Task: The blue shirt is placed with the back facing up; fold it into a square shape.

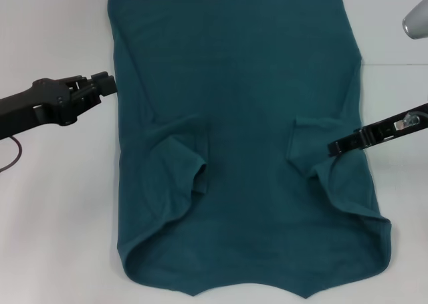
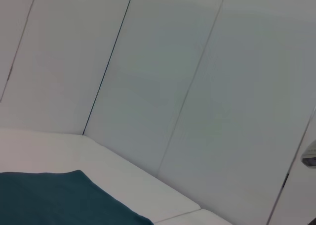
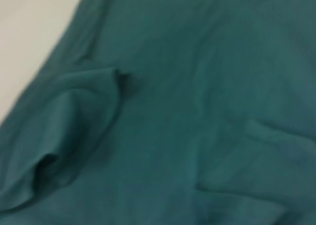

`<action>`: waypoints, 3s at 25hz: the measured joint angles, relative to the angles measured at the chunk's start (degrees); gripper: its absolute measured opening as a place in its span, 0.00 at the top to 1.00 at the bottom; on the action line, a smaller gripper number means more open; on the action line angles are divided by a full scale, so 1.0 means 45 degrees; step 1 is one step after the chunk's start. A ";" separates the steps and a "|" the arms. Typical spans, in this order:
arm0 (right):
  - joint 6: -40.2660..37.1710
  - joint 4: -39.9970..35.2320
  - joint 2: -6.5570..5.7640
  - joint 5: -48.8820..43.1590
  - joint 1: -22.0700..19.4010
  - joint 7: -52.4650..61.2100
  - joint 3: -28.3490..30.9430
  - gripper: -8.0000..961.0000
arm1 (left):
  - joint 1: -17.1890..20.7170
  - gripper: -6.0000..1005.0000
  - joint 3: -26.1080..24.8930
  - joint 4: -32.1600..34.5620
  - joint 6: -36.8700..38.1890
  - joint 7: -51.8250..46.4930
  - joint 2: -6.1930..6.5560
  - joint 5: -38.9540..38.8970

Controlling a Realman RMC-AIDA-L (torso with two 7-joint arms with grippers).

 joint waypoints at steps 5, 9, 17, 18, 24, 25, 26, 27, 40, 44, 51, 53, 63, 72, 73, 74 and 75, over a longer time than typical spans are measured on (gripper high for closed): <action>0.0836 0.0735 -0.0032 -0.0449 0.0231 0.0164 -0.0052 0.33 | 0.0007 0.82 0.0002 -0.0024 -0.0033 0.0000 -0.0008 0.0034; 0.1388 0.1480 -0.0150 -0.0421 0.0494 0.0111 0.0007 0.33 | -0.0006 0.82 0.0002 -0.0024 -0.0078 0.0000 -0.0009 0.0038; 0.2011 0.2478 -0.0276 -0.0349 0.0863 0.0153 0.0029 0.33 | -0.0082 0.82 0.0002 -0.0100 -0.0182 0.0000 0.0055 0.0038; 0.2035 0.2570 -0.0280 -0.0339 0.0900 0.0186 0.0040 0.33 | -0.0087 0.82 0.0002 -0.0113 -0.0189 0.0000 0.0063 0.0038; 0.2440 0.3417 -0.0265 -0.0253 0.1148 0.0120 0.0359 0.33 | -0.0097 0.82 0.0002 -0.0122 -0.0315 0.0037 0.0070 0.0038; 0.2513 0.3572 -0.0268 -0.0220 0.1185 0.0108 0.0376 0.33 | -0.0095 0.82 0.0002 -0.0122 -0.0315 0.0056 0.0070 0.0038; 0.2589 0.3680 -0.0279 -0.0188 0.1205 0.0107 0.0377 0.33 | -0.0090 0.82 0.0002 -0.0122 -0.0316 0.0067 0.0070 0.0038; 0.2660 0.3756 -0.0282 -0.0162 0.1212 0.0106 0.0378 0.33 | -0.0088 0.82 0.0002 -0.0122 -0.0317 0.0074 0.0070 0.0038; 0.3174 0.4488 -0.0261 0.0467 0.1194 -0.0364 0.0318 0.44 | -0.0083 0.82 0.0002 -0.0117 -0.0227 0.0114 0.0070 0.0037; 0.3342 0.4492 -0.0192 0.0404 0.1166 -0.0498 0.0263 0.66 | -0.0057 0.82 0.0002 -0.0117 -0.0214 0.0117 0.0063 0.0037; 0.3422 0.4367 -0.0088 0.0462 0.1328 -0.0773 0.0242 0.82 | -0.0011 0.82 0.0002 -0.0117 -0.0200 0.0112 0.0050 0.0037; 0.3485 0.4362 -0.0039 0.0474 0.1454 -0.0851 0.0232 0.85 | 0.0008 0.82 0.0002 -0.0116 -0.0188 0.0109 0.0049 0.0037; 0.3384 0.4573 0.0086 0.0490 0.1932 -0.0937 -0.0461 0.91 | 0.0054 0.82 0.0000 -0.0116 -0.0114 0.0112 0.0029 0.0037; 0.3180 0.5119 0.0140 0.0964 0.2327 -0.1074 -0.1090 0.91 | 0.0035 0.82 0.0002 -0.0117 -0.0117 0.0117 0.0056 0.0033; 0.3178 0.5129 0.0139 0.1092 0.2337 -0.1078 -0.1249 0.91 | 0.0034 0.82 0.0001 -0.0117 -0.0118 0.0117 0.0060 0.0033; 0.3178 0.5133 0.0138 0.1177 0.2360 -0.1078 -0.1359 0.91 | 0.0032 0.82 0.0002 -0.0117 -0.0118 0.0118 0.0064 0.0034; 0.3176 0.5140 0.0139 0.1222 0.2384 -0.1080 -0.1456 0.91 | 0.0032 0.82 0.0002 -0.0117 -0.0122 0.0118 0.0070 0.0035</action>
